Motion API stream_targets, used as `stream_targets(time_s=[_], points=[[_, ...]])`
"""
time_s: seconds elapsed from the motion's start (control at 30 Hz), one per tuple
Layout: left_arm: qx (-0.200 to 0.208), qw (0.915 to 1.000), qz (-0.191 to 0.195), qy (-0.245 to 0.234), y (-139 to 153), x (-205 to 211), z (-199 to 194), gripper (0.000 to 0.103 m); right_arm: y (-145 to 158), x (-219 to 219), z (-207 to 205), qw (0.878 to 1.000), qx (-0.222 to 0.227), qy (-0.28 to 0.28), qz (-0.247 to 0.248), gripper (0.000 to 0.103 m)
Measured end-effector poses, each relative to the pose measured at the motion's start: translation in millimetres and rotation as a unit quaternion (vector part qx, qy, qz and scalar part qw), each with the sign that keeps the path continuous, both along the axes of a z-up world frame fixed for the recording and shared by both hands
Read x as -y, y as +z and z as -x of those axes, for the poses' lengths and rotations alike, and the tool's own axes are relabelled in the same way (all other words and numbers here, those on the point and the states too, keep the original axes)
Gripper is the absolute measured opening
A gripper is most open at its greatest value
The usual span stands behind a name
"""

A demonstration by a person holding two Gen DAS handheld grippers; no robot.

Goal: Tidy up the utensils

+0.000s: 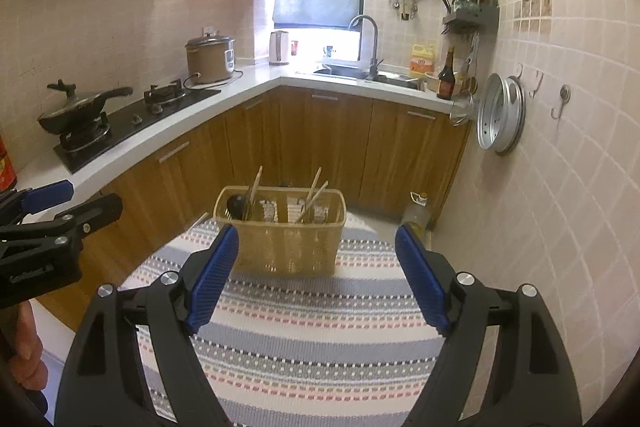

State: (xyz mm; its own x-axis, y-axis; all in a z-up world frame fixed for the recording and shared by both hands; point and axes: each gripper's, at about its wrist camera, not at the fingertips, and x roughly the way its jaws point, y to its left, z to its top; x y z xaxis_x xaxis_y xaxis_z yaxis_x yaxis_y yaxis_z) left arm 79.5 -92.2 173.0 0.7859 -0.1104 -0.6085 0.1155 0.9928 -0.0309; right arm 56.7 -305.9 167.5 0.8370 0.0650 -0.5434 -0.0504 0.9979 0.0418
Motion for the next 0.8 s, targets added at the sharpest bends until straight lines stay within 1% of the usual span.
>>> stream_targets(time_s=[0.1,0.17,0.33,0.5,0.6,0.73,0.8], points=[[0.001,0.9999,-0.01,0.013,-19.8,-1.3,0.2,0.083,-23.1,-1.6,6.3,1.0,0.005,-0.007,-0.006,0.079],[0.001,0.9998,-0.012,0.013,-32.0,-3.6,0.7,0.083,-38.5,-2.8,9.0,1.0,0.013,-0.017,-0.011,0.079],[0.019,0.9995,-0.024,-0.008,-65.3,-2.2,1.0,0.083,-69.2,-8.0,15.0,0.999,0.036,-0.036,-0.017,0.079],[0.069,0.9972,-0.014,-0.025,-103.7,-2.9,8.1,0.083,-99.2,-19.6,29.9,0.994,0.094,-0.058,-0.007,0.082],[0.107,0.9935,-0.006,-0.039,-128.7,-8.4,20.9,0.083,-121.4,-31.9,40.9,0.99,0.123,-0.071,0.005,0.082],[0.136,0.99,-0.012,-0.037,-143.0,-15.2,28.6,0.083,-140.4,-47.0,53.3,0.984,0.147,-0.097,0.027,0.082],[0.145,0.989,-0.013,-0.026,-150.3,-21.3,28.3,0.083,-147.8,-49.6,56.1,0.981,0.153,-0.114,0.033,0.082]])
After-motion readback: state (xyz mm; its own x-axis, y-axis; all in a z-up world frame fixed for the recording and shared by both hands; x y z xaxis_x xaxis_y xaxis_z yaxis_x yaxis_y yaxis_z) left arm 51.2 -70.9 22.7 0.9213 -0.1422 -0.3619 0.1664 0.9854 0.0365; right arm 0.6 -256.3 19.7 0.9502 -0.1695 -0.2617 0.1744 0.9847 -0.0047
